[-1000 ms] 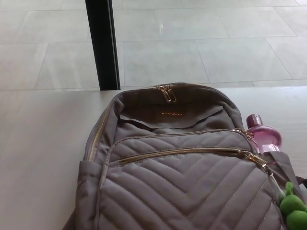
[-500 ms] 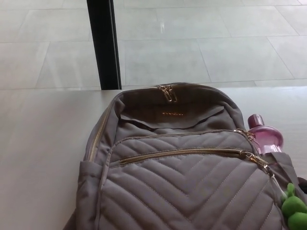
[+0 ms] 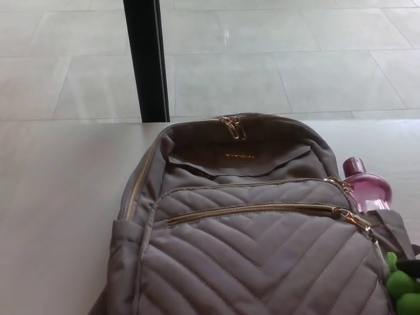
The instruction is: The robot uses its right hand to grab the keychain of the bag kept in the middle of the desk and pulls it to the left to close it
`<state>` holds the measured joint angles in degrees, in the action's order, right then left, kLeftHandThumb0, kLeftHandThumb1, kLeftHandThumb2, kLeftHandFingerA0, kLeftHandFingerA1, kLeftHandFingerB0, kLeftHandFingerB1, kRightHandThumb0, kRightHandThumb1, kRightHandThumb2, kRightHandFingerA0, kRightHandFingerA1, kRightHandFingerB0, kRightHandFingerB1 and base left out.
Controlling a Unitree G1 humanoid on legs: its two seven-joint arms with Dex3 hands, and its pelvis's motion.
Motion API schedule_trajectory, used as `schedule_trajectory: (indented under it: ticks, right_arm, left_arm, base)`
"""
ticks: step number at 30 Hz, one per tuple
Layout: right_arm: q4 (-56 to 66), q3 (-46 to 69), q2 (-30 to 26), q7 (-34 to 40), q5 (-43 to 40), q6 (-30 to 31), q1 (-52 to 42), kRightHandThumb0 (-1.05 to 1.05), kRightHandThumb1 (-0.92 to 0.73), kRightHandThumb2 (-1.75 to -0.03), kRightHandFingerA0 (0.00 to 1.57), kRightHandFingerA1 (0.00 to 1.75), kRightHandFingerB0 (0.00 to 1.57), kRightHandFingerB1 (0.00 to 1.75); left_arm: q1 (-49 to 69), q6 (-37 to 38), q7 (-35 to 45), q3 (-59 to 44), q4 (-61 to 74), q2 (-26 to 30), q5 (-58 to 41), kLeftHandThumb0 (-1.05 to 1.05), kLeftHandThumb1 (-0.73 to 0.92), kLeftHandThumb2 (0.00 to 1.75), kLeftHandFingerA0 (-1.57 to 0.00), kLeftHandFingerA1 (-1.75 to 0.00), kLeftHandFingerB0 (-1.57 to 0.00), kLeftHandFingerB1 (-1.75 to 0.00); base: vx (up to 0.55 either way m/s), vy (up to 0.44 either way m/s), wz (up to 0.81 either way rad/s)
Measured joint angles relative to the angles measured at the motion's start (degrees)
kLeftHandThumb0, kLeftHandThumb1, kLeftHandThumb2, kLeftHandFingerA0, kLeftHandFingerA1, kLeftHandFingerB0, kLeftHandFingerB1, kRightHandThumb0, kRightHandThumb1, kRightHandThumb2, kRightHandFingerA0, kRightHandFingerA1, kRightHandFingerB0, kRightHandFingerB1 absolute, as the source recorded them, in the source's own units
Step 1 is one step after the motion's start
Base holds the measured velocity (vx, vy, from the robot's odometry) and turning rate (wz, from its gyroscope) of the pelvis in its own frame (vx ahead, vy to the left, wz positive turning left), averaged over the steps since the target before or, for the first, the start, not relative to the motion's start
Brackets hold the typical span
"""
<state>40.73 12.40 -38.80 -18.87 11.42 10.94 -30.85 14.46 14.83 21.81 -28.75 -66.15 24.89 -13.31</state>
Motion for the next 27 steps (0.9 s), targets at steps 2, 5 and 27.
schedule_trajectory:
  ticks: [2,5,27]
  right_arm:
    - [1.67,-0.8,-0.95,-0.35,1.86,0.08,0.18,-0.7,-0.51,-0.86,0.89,0.89,0.21,0.44]
    - [3.55,-2.12,-1.95,-0.91,4.3,0.4,1.1,-0.71,-0.51,-0.87,0.89,0.92,0.2,0.44]
    - [3.21,-6.79,0.31,-1.73,17.95,1.03,5.4,-0.3,-0.69,-0.6,0.91,1.24,0.5,0.45]
  left_arm:
    - [0.03,0.0,0.0,-0.02,-0.05,0.0,-0.04,-0.67,0.72,0.62,-0.66,-0.47,-0.47,-0.39]
    - [0.0,0.0,0.0,-0.02,-0.23,0.0,-0.15,-0.66,0.73,0.63,-0.65,-0.47,-0.48,-0.39]
    - [-0.03,0.0,0.15,-1.33,-1.64,-0.02,-1.74,-0.69,0.81,0.65,-0.68,-0.47,-0.47,-0.41]
  base:
    - [0.0,0.0,0.0]
    - [0.0,0.0,0.0]
    - [0.0,0.0,0.0]
